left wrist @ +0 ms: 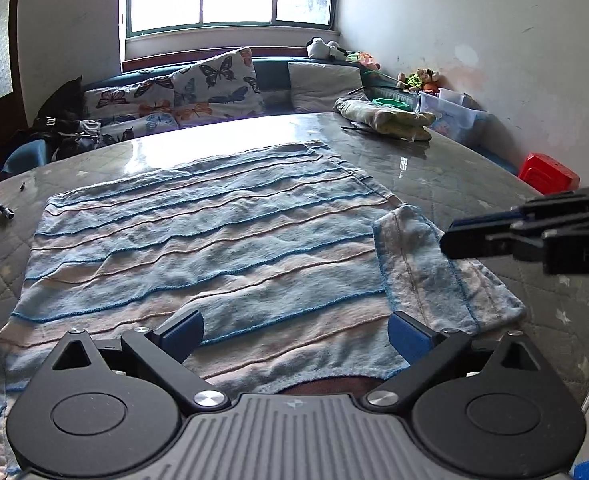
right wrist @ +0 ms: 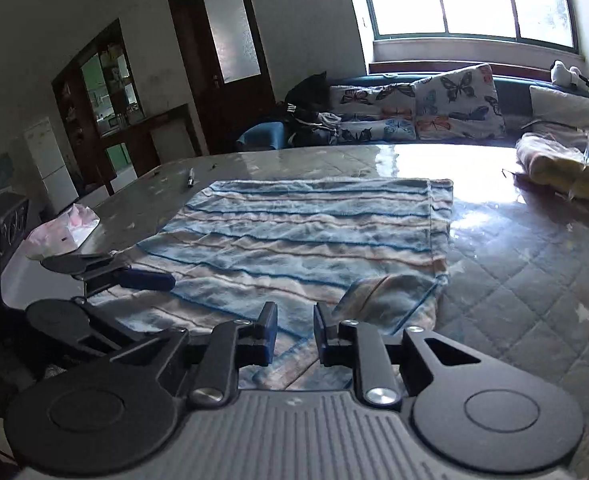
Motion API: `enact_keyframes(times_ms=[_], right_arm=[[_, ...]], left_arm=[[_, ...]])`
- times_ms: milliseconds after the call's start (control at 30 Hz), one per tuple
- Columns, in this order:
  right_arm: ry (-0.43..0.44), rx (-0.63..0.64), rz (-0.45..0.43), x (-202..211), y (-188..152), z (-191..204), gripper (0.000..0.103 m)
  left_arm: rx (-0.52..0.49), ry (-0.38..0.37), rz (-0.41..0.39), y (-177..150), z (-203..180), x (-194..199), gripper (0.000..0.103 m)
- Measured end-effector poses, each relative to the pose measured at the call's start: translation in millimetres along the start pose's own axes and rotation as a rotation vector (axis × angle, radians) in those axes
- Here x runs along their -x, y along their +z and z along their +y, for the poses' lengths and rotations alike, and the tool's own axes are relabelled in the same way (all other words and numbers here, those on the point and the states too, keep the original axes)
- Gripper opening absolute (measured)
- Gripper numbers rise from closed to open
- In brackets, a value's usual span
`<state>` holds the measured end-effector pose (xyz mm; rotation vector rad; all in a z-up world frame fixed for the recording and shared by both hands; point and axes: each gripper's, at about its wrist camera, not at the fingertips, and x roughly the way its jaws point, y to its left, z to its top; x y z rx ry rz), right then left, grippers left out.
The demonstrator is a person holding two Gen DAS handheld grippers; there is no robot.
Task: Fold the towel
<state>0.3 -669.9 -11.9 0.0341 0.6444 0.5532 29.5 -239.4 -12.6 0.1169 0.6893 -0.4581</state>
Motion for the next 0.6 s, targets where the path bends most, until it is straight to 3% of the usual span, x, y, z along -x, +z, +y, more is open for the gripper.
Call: enact_keyframes(times_ms=[233,600], right_arm=[[-0.133,0.043,0.061,-25,13,-34,0.019],[-0.159,0.102,0.129,-81,17,-54,0.019]], left_arm=[[-0.037,-0.009,0.008,12,-18,-18,0.1],[-0.135,0.0,0.058,10,-41,-51,0.101]])
